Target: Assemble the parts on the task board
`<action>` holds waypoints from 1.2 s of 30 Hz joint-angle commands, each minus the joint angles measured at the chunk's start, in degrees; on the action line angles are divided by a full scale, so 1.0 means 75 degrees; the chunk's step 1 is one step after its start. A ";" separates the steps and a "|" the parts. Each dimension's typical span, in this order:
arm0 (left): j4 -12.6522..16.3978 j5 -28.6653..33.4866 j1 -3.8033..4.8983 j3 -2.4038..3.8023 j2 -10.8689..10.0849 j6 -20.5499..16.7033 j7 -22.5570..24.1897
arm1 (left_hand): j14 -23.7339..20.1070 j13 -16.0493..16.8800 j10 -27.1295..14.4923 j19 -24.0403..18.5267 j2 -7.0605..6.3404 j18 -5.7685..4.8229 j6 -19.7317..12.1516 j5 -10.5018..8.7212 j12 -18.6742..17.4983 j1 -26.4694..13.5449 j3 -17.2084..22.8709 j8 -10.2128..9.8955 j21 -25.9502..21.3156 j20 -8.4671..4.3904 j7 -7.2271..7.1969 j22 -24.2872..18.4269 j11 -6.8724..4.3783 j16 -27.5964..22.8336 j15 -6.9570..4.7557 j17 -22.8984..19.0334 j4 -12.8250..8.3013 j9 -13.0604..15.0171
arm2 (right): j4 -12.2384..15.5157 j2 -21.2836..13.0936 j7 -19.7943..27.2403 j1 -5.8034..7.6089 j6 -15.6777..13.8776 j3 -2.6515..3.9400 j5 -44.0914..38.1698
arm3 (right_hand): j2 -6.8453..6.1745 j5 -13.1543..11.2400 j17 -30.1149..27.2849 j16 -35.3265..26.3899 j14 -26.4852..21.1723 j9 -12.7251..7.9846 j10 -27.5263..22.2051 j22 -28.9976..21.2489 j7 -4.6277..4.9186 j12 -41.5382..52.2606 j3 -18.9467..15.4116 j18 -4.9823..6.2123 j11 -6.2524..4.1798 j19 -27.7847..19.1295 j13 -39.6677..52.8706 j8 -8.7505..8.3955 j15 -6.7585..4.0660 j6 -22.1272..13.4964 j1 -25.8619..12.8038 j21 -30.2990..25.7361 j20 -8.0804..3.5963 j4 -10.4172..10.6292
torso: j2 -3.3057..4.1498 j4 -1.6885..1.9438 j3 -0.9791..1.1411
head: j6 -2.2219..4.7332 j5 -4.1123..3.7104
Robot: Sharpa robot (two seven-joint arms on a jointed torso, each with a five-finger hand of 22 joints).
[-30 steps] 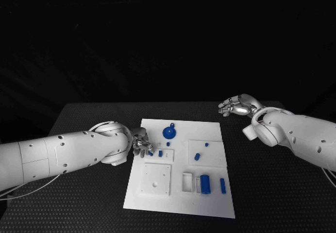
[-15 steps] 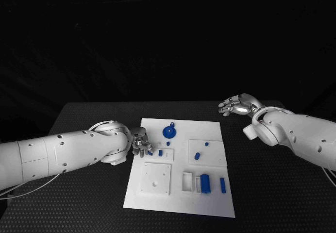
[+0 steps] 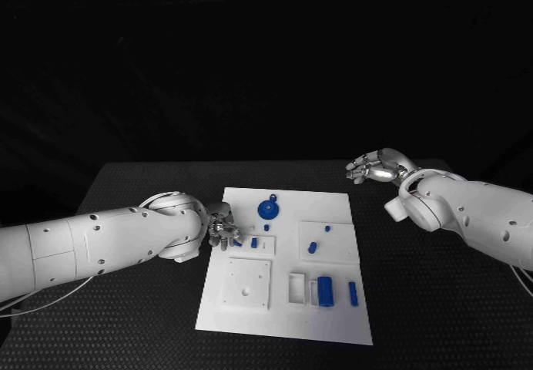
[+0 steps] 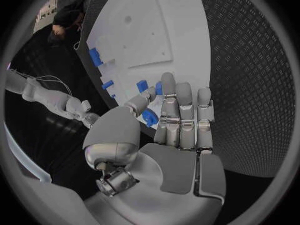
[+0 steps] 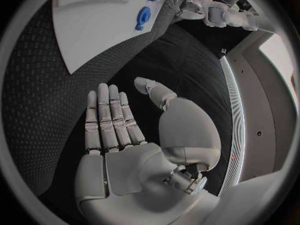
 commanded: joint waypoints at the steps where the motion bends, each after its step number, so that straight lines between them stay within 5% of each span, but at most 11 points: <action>1: 0.0004 -0.0051 -0.0011 -0.0005 0.0009 0.0170 -0.0003 | 0.0052 0.0014 0.0010 0.0026 0.0013 0.0034 0.0249 0.0024 0.0015 0.0099 0.0064 0.0022 0.0024 -0.0781 -0.0221 0.0012 -0.0017 0.0038 -0.0001 0.0004 -0.0003 0.0009 | 0.0006 0.0005 0.0051 -0.0001 0.0107 0.0002 0.0000 | 0.0013 0.0040 -0.0009 0.0000 -0.0042 -0.0014 0.0005 0.0119 0.0040 -0.0026 -0.0032 0.0108 0.0005 0.0013 -0.0010 0.0050 0.0018 -0.0003 -0.0065 -0.0029 0.0029 -0.0006 | -0.0001 -0.0002 -0.0002 | -0.0009 0.0001; 19: -0.0040 -0.0051 -0.0011 -0.0003 0.0068 0.0021 0.0090 | 0.0047 0.0064 0.0011 0.0016 0.0037 0.0018 0.0257 -0.0132 -0.0005 0.0141 0.0080 0.0015 0.0016 -0.0794 -0.0221 0.0048 -0.0015 0.0035 0.0009 -0.0005 0.0014 0.0035 | -0.0002 0.0016 0.0047 -0.0001 0.0106 0.0002 0.0000 | 0.0012 0.0044 -0.0015 -0.0003 -0.0042 -0.0016 0.0003 0.0119 0.0041 -0.0027 -0.0033 0.0111 0.0006 0.0016 -0.0011 0.0051 0.0018 -0.0005 -0.0063 -0.0042 0.0031 -0.0010 | 0.0000 -0.0010 0.0007 | -0.0004 0.0005; 36: -0.0149 -0.0059 -0.0011 0.0000 0.0153 0.0407 0.0162 | 0.0066 0.0228 0.0063 -0.0022 -0.0006 -0.0010 0.0278 -0.0116 0.0051 0.0361 0.0102 0.0115 0.0016 -0.0809 -0.0254 0.0144 -0.0040 0.0120 0.0008 0.0035 0.0015 0.0304 | -0.0007 0.0026 0.0047 -0.0001 0.0116 0.0002 0.0000 | 0.0011 0.0043 -0.0020 -0.0005 -0.0040 -0.0019 0.0001 0.0120 0.0042 -0.0027 -0.0036 0.0112 0.0007 0.0019 -0.0012 0.0052 0.0019 -0.0008 -0.0064 -0.0055 0.0033 -0.0011 | -0.0001 -0.0002 0.0001 | -0.0026 -0.0023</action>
